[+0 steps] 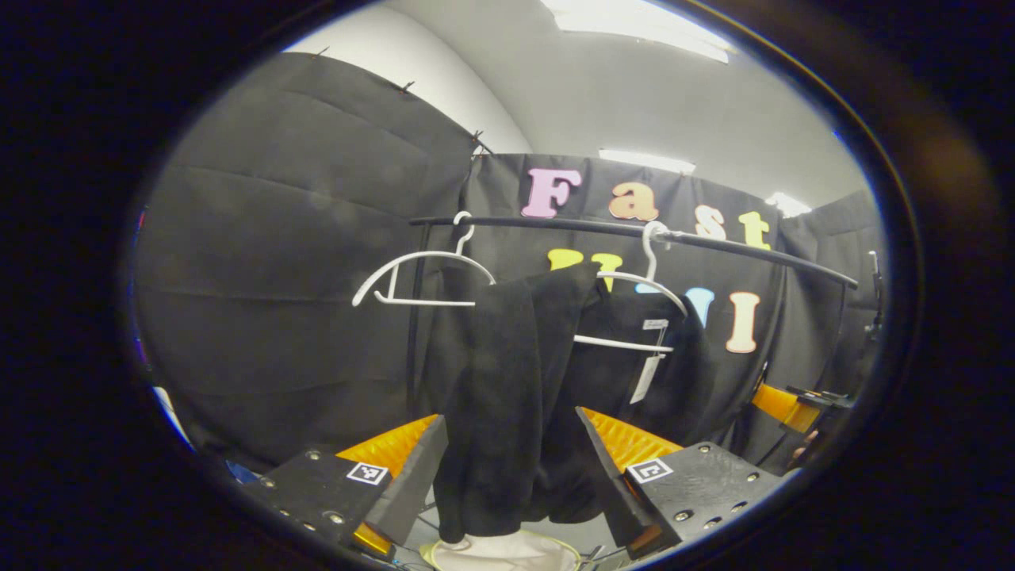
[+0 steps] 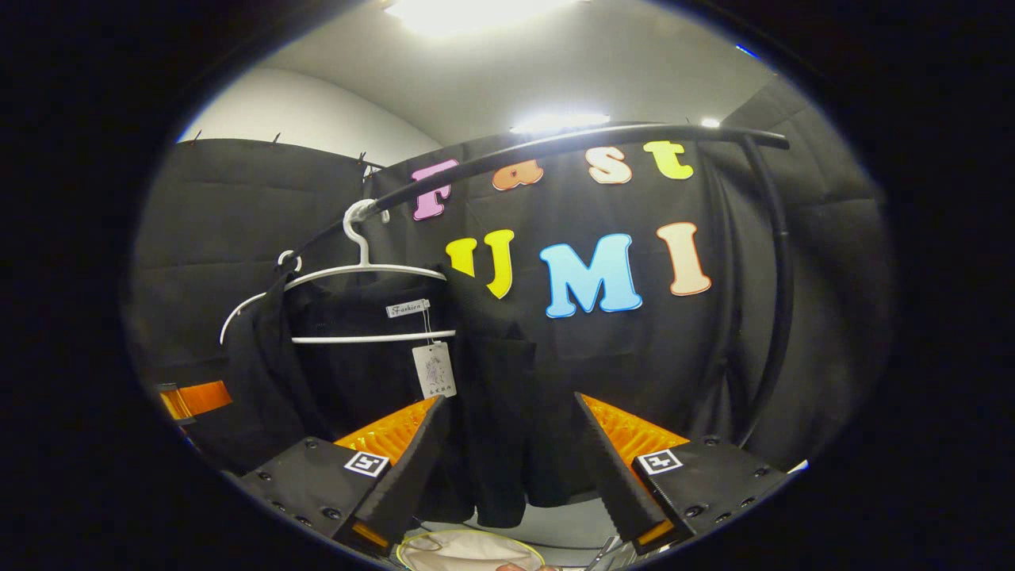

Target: Grasp the clothes on the hanger with both hands and then place them into the laundry hamper below.

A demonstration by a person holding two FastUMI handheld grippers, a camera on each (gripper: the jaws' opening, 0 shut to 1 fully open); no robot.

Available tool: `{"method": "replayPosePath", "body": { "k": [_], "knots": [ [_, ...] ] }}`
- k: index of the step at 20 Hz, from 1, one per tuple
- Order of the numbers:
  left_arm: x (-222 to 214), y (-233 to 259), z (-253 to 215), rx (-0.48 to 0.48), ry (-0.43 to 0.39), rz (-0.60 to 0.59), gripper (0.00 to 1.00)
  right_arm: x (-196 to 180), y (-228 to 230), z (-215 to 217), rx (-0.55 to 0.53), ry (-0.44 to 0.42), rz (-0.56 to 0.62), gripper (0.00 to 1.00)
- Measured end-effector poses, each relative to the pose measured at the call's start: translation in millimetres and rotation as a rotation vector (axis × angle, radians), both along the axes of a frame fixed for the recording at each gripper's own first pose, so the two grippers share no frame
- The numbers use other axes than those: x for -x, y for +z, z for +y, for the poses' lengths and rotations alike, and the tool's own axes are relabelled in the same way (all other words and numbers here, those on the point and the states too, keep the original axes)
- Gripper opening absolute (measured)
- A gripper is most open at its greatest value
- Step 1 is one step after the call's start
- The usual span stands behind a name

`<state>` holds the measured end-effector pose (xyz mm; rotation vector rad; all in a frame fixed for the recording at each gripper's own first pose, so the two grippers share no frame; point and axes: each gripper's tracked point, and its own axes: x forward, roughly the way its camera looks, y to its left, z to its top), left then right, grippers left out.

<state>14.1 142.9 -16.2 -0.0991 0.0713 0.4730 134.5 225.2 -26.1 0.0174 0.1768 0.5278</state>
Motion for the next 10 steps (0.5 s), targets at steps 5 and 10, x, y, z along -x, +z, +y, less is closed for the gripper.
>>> {"method": "replayPosePath", "body": {
  "k": [5,10],
  "knots": [
    [-35.6,2.9,-1.7,-0.023,0.066,-0.009,0.93,-48.4,-21.7,24.4,-0.043,0.077,0.05,0.98],
    [-63.4,15.9,-4.2,-0.091,0.147,-0.053,0.93,-78.0,-44.8,53.3,-0.037,0.157,0.101,0.98]
  ]
}}
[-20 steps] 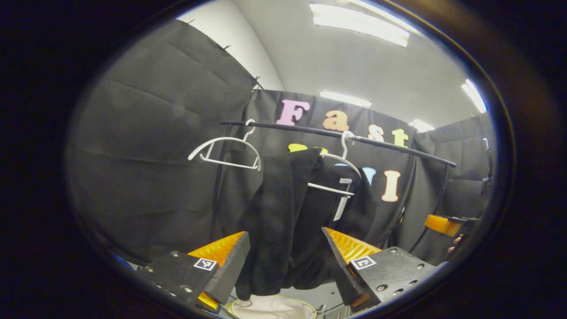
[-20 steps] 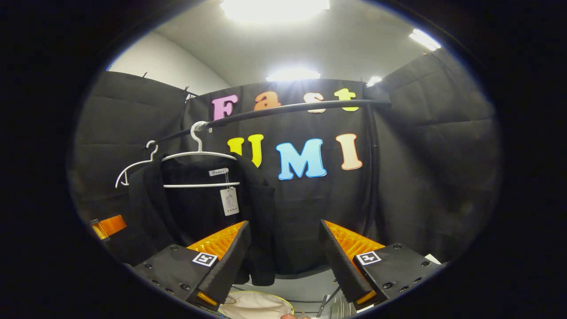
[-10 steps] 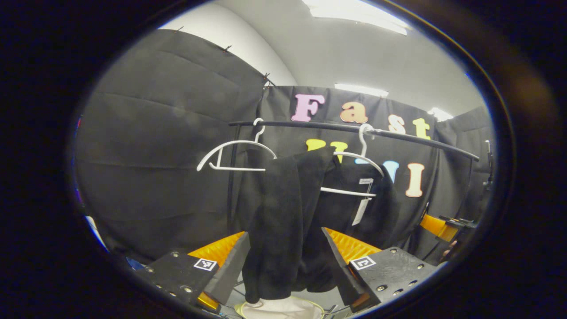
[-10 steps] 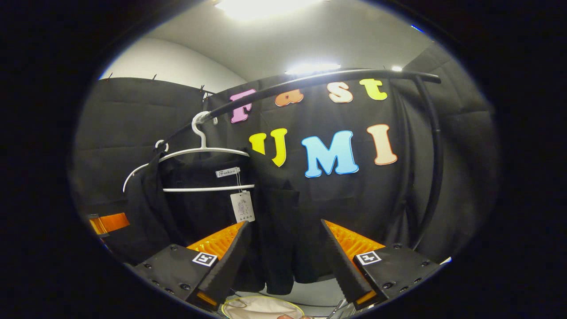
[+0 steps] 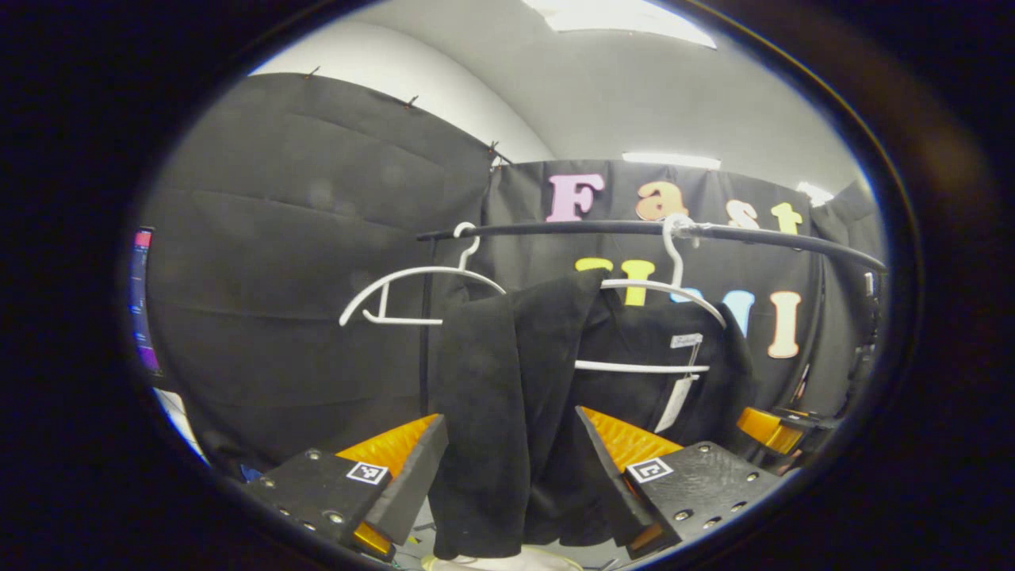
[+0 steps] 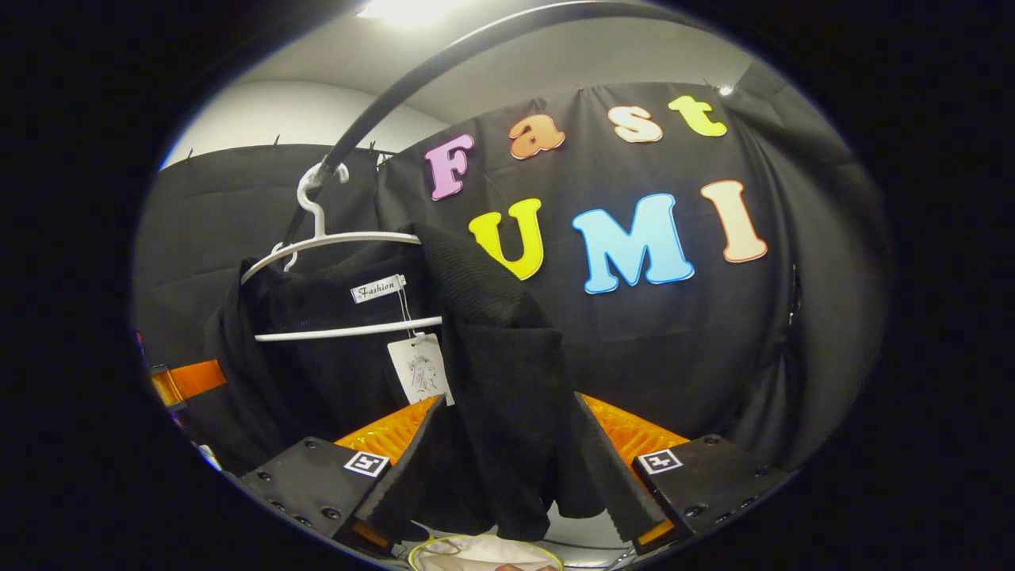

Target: Grasp the clothes on the hanger with both hands and then place them into the laundry hamper below.

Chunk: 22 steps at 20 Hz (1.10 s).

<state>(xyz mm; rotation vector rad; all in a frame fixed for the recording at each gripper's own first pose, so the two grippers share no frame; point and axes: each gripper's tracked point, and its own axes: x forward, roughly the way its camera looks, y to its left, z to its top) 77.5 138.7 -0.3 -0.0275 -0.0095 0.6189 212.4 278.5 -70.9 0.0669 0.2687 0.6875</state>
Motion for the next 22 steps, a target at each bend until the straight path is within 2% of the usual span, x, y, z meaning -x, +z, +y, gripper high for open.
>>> {"method": "replayPosePath", "body": {
  "k": [1,2,3,4,10,16,21,22],
  "knots": [
    [-6.3,-0.4,-2.0,-0.01,0.005,-0.002,0.93,-3.8,-4.1,7.0,0.002,0.022,0.003,0.98],
    [-12.3,-3.0,-2.5,-0.018,0.012,-0.002,0.93,-5.8,-7.7,12.9,0.006,0.039,0.006,0.93],
    [-16.2,-5.0,-0.6,-0.022,0.026,-0.001,0.93,-7.1,-12.7,20.0,0.013,0.057,0.012,0.93],
    [-18.2,-7.2,2.5,-0.018,0.041,-0.001,0.93,-8.6,-15.4,24.5,0.017,0.067,0.015,0.98],
    [-28.6,-16.4,21.3,0.007,0.132,0.016,0.94,-21.1,-25.2,47.5,0.042,0.087,0.013,0.98],
    [-51.5,-21.9,19.9,-0.036,0.125,0.07,0.93,-31.9,-27.0,66.1,0.027,0.09,0.028,0.98],
    [-67.9,-26.5,27.6,-0.023,0.122,0.07,0.94,-42.6,-27.4,71.9,0.016,0.095,0.018,0.98],
    [-69.8,-27.5,28.0,-0.024,0.123,0.069,0.89,-44.4,-25.9,71.2,0.009,0.095,0.02,0.96]
  ]
}}
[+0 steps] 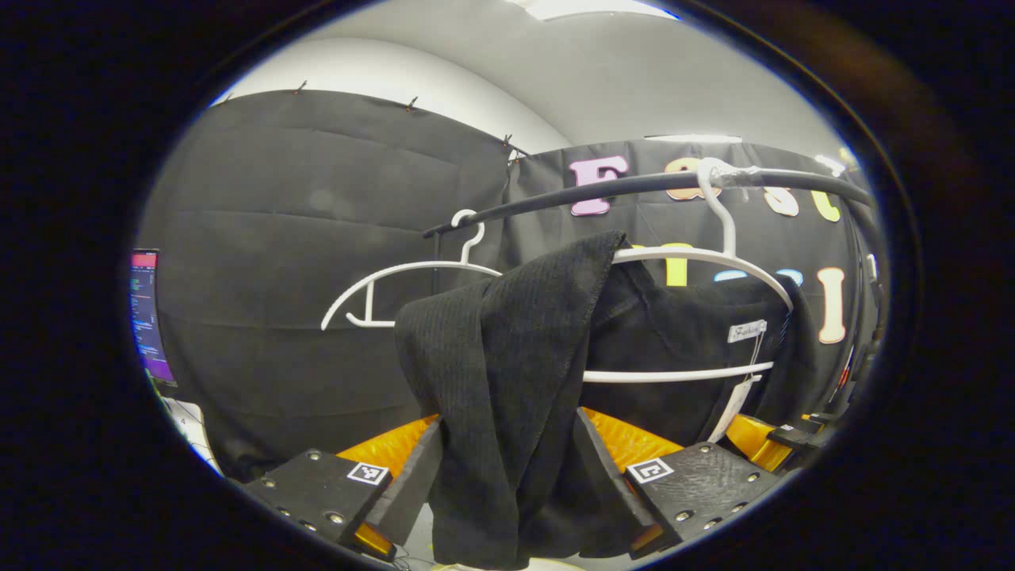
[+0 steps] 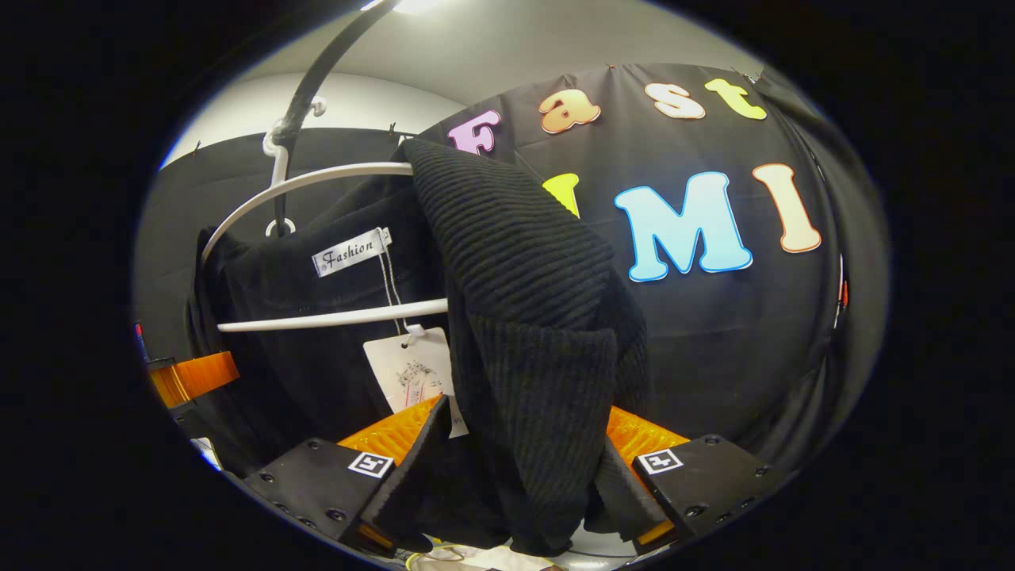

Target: Grasp the clothes on the hanger with both hands and then place them into the laundry hamper below.

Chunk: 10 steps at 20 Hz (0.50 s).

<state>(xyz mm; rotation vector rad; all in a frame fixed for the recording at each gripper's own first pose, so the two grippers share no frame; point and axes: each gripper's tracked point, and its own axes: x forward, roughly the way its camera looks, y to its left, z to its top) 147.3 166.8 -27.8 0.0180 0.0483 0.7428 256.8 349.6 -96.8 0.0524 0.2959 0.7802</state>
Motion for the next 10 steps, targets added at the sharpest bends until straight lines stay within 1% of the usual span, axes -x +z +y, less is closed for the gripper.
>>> {"method": "replayPosePath", "body": {
  "k": [1,2,3,4,6,7,8,9,10],
  "knots": [
    [-2.5,0.4,2.0,0.0,0.001,-0.002,0.84,-1.3,0.1,1.0,-0.006,0.001,0.002,0.96],
    [-5.1,1.3,4.9,0.002,0.002,-0.003,0.79,-2.6,0.5,1.1,-0.006,0.001,0.001,0.89],
    [-7.6,1.3,6.0,0.004,-0.003,-0.001,0.74,-2.2,0.0,3.3,-0.008,0.013,0.0,0.89],
    [-9.9,1.4,7.4,0.001,-0.008,0.001,0.69,-2.5,-1.1,5.3,-0.004,0.023,-0.008,0.81],
    [-4.2,5.1,16.7,-0.013,0.01,0.006,0.6,-5.0,-0.3,3.7,0.007,0.028,-0.018,0.64],
    [-5.2,6.8,15.4,0.0,-0.011,0.006,0.55,-6.7,-0.1,2.0,0.003,0.026,-0.015,0.49],
    [1.7,7.9,19.9,-0.006,0.008,0.008,0.5,-10.0,1.5,-1.7,-0.015,0.009,-0.001,0.34],
    [8.4,12.0,24.1,-0.012,0.014,-0.008,0.38,-7.7,1.8,0.9,-0.038,0.024,0.02,0.19],
    [6.0,9.8,18.0,0.003,-0.008,-0.001,0.27,-7.8,0.9,5.3,-0.06,0.05,0.04,0.04]
  ]
}}
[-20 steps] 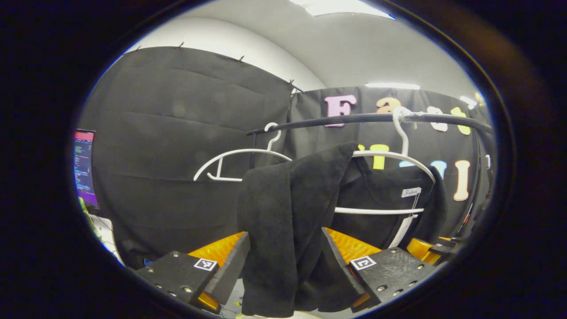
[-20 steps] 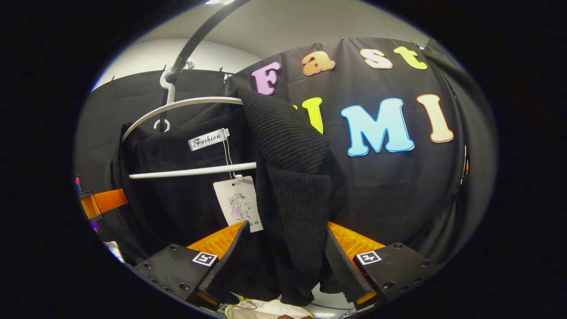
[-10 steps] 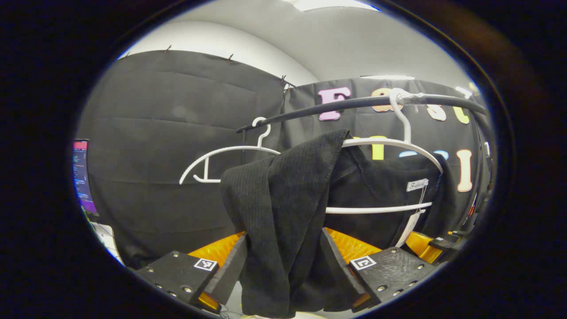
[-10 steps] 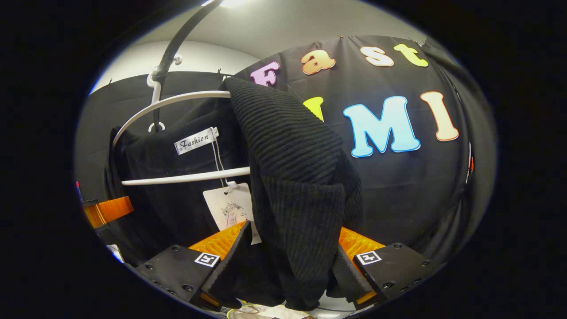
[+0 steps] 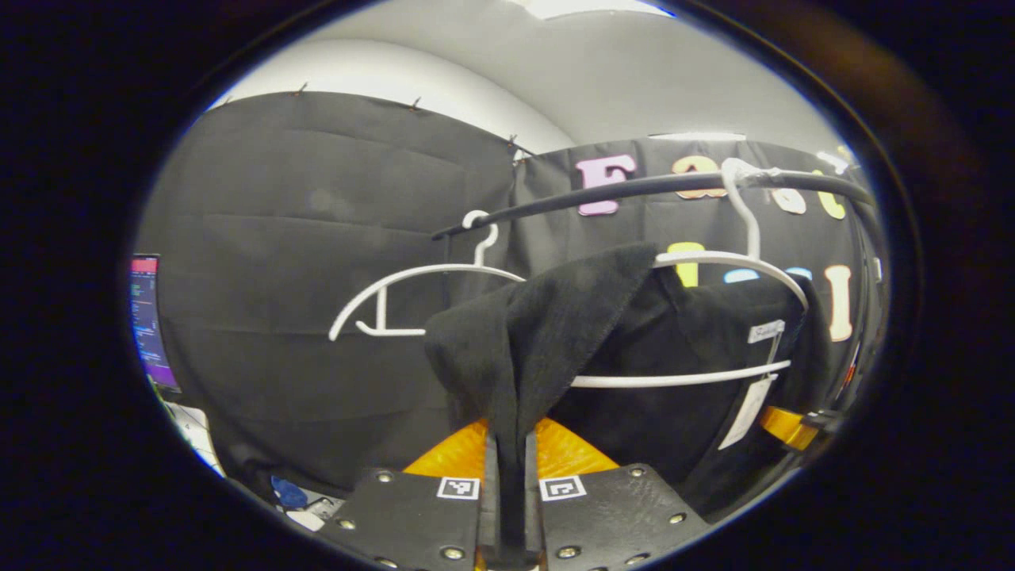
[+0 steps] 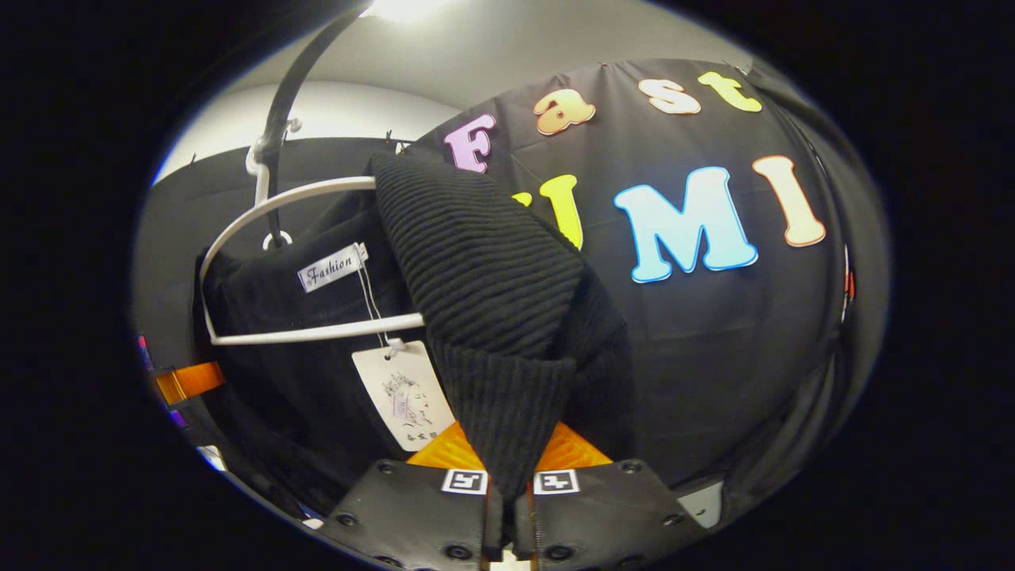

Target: Grasp the clothes on the hanger with both hands and then place them into the laundry hamper below.

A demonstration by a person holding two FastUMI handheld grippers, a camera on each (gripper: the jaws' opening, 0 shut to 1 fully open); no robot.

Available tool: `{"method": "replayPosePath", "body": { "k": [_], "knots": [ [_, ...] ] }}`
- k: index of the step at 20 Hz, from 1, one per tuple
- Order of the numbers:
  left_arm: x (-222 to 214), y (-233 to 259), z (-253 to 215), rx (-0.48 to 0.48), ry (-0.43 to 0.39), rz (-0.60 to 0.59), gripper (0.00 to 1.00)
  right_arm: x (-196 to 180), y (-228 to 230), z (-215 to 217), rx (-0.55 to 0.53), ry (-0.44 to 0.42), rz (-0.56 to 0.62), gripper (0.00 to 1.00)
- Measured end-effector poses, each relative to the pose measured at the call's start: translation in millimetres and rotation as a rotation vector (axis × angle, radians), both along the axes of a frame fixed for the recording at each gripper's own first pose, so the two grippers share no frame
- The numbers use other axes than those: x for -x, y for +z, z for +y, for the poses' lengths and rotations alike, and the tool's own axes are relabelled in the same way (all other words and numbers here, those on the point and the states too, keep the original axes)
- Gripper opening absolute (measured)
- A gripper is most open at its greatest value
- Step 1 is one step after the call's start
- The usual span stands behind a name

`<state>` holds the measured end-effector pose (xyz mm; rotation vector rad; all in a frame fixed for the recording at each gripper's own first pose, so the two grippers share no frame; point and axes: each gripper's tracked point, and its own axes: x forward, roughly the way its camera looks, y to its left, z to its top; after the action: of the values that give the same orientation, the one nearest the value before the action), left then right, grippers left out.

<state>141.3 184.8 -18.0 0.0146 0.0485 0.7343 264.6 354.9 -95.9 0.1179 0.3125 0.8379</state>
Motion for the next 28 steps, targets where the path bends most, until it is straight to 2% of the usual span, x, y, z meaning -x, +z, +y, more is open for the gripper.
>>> {"method": "replayPosePath", "body": {
  "k": [1,2,3,4,6,10,17,22,28],
  "knots": [
    [-0.3,-2.2,-0.7,0.002,-0.015,0.011,0.15,-0.9,0.1,0.0,0.0,0.022,0.01,0.05],
    [1.9,2.2,-0.9,0.004,-0.028,-0.009,0.1,-2.0,1.0,-0.4,0.001,0.037,0.01,0.06],
    [2.0,4.4,-2.4,0.022,-0.036,-0.022,0.04,-4.3,0.8,-0.8,0.006,0.05,0.007,0.03],
    [5.3,6.6,-4.4,0.042,-0.053,-0.039,0.04,-5.8,0.3,-1.3,0.016,0.061,0.001,0.07],
    [10.4,9.7,-3.2,0.056,-0.073,-0.05,0.0,-3.7,1.9,-8.5,0.027,0.064,-0.01,0.07],
    [14.7,13.6,-7.9,0.035,-0.078,-0.035,0.03,-3.1,0.8,-8.0,0.031,0.093,-0.006,0.05],
    [31.1,28.2,-8.0,0.044,-0.093,-0.094,0.02,-19.3,10.0,-28.1,-0.001,0.042,-0.019,0.07],
    [41.1,41.1,-10.6,0.044,-0.094,-0.103,0.02,-30.3,23.9,-47.7,-0.017,-0.022,-0.054,0.07],
    [59.4,70.7,-6.4,-0.042,-0.086,-0.085,0.02,-58.6,38.7,-58.6,-0.036,-0.107,-0.125,0.07]
  ]
}}
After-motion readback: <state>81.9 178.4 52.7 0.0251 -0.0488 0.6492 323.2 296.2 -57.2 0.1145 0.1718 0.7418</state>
